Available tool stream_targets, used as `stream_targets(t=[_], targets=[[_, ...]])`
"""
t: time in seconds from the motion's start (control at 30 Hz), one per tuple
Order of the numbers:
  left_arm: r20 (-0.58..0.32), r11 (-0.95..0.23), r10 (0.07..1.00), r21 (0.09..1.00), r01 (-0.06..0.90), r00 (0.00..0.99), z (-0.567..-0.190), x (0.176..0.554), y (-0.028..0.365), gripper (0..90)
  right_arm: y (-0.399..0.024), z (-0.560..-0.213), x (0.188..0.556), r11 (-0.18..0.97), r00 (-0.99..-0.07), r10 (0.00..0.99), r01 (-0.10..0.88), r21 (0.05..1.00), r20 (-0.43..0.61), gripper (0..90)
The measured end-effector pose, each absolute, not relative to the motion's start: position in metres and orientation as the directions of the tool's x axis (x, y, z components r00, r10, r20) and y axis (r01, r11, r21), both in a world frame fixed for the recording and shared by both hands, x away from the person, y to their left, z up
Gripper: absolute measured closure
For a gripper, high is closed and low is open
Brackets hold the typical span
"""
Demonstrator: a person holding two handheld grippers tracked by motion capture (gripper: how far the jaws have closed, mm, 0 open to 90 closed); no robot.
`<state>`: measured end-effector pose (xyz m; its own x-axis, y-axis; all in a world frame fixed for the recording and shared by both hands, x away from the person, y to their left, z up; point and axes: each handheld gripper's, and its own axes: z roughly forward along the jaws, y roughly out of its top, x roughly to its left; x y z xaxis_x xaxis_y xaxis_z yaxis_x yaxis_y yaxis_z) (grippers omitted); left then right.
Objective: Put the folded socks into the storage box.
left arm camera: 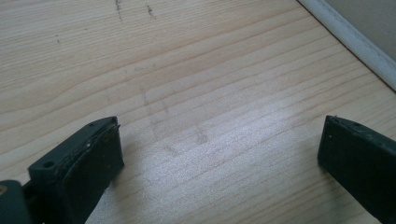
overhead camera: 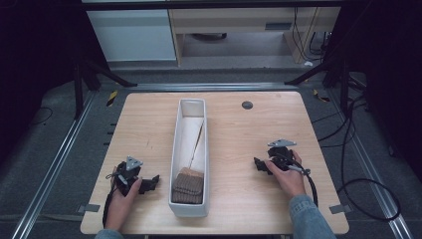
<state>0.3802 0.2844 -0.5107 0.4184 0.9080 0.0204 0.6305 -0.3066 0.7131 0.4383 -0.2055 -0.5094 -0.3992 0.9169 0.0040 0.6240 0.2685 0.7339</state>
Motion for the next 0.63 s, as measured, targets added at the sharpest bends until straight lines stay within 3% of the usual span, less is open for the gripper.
stream_targets(t=[0.47, 0.63], targets=[[0.021, -0.307, 0.908, 0.713, 0.630, 0.418, -0.511, 0.380, 0.284, 0.0, -0.207, -0.514, 0.437, 0.303, -0.445, 0.896, 0.604, 0.737, -0.004, 6.4], [0.021, -0.307, 0.908, 0.713, 0.630, 0.418, -0.511, 0.380, 0.284, 0.0, -0.215, -0.514, 0.439, 0.257, -0.373, 0.928, 0.640, 0.724, 0.000, 0.4]])
